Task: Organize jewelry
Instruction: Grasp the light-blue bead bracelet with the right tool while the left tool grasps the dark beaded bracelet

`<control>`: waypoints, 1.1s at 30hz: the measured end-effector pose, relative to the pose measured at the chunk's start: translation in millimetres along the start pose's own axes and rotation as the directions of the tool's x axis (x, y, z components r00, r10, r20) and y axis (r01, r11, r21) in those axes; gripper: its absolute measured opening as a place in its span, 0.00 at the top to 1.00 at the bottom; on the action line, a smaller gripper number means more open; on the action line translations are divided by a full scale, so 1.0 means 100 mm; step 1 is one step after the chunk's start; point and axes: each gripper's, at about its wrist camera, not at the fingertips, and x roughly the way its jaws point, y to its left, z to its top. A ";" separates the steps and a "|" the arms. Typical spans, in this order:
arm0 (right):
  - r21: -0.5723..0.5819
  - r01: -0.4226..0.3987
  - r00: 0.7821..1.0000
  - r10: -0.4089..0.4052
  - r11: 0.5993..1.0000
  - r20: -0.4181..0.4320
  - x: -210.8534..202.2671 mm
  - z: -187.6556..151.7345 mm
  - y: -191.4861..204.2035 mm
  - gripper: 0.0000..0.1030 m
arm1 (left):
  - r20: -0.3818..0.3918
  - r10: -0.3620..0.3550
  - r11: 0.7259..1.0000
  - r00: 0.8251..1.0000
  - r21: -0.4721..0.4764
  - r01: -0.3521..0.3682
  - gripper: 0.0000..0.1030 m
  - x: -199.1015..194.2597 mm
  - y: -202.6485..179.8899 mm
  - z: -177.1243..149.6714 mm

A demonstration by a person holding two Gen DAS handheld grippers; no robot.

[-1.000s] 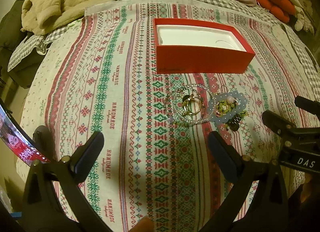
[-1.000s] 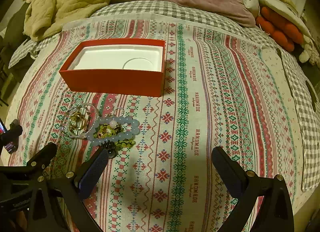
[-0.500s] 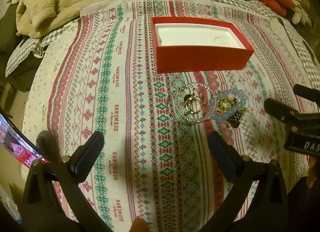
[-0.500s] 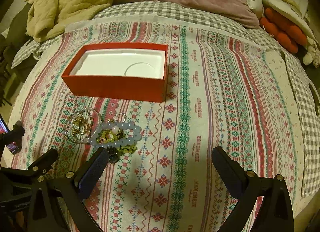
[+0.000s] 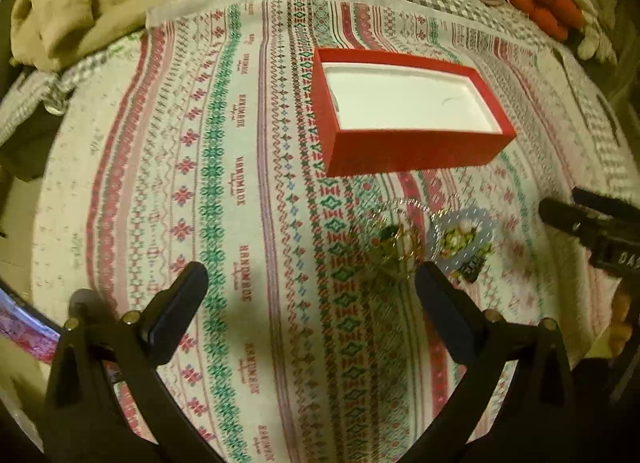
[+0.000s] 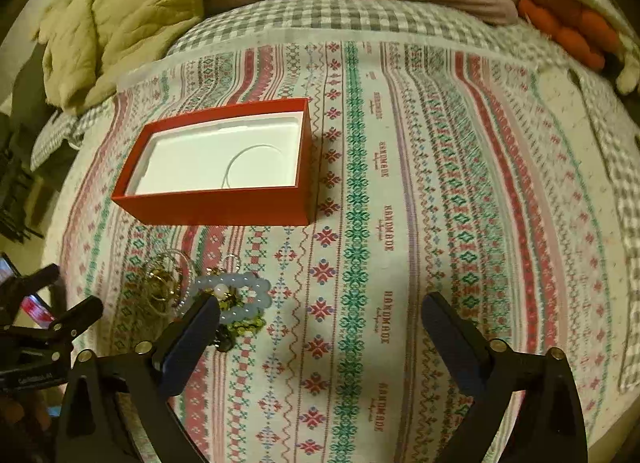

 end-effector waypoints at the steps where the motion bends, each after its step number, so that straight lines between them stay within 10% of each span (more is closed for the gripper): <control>1: 0.001 -0.008 1.000 0.008 1.000 -0.006 0.03 0.01 0.00 0.13 | -0.002 -0.018 1.000 1.000 -0.010 0.018 0.04 0.02 0.02 0.02; 15: 0.007 -0.078 0.991 0.078 0.997 -0.109 0.47 0.08 0.11 0.60 | -0.086 -0.192 0.980 0.978 -0.062 0.187 0.60 0.45 0.00 0.13; 33: -0.141 -0.055 0.990 0.035 0.988 -0.137 0.79 0.17 0.68 0.83 | -0.105 -0.079 0.997 0.991 0.014 0.081 0.96 0.62 -0.20 0.11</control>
